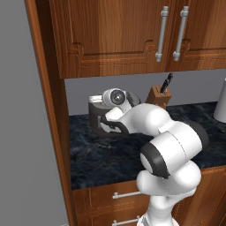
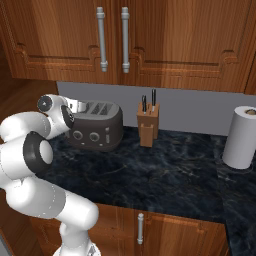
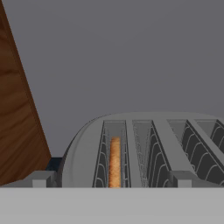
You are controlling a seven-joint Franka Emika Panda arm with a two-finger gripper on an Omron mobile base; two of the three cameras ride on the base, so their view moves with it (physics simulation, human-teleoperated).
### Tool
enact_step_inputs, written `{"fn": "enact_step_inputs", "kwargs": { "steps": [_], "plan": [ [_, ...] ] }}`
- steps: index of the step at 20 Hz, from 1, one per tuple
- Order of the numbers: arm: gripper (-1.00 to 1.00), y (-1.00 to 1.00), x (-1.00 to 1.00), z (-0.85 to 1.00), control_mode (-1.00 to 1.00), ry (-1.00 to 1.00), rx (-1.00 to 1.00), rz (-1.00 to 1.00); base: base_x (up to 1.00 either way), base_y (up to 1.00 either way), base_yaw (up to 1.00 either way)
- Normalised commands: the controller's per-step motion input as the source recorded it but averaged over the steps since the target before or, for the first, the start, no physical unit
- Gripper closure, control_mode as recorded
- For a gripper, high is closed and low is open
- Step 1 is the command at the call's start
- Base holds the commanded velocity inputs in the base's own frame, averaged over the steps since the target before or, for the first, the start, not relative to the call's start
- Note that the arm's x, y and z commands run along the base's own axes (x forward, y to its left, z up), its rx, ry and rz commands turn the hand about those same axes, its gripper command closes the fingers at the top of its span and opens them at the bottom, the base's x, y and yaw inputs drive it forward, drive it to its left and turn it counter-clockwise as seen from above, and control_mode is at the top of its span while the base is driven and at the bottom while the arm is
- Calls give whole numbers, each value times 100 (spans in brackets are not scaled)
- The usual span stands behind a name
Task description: Start the toaster. Once the lever pops up, take the bread to the plate on the dining counter.
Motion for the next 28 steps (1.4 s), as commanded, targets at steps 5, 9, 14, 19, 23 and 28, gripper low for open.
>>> {"fn": "enact_step_inputs", "kwargs": {
  "steps": [5,9,14,19,23,28],
  "plan": [
    [-100,0,0,0,-100,0,0,0,0,0,0],
    [-100,0,0,0,-100,0,0,0,0,0,0],
    [-100,0,0,0,-100,0,0,0,0,0,0],
    [-100,0,0,0,-100,0,0,0,0,0,0],
    [-100,0,0,0,-100,0,0,0,0,0,0],
    [-100,0,0,0,-100,0,0,0,0,0,0]
  ]
}}
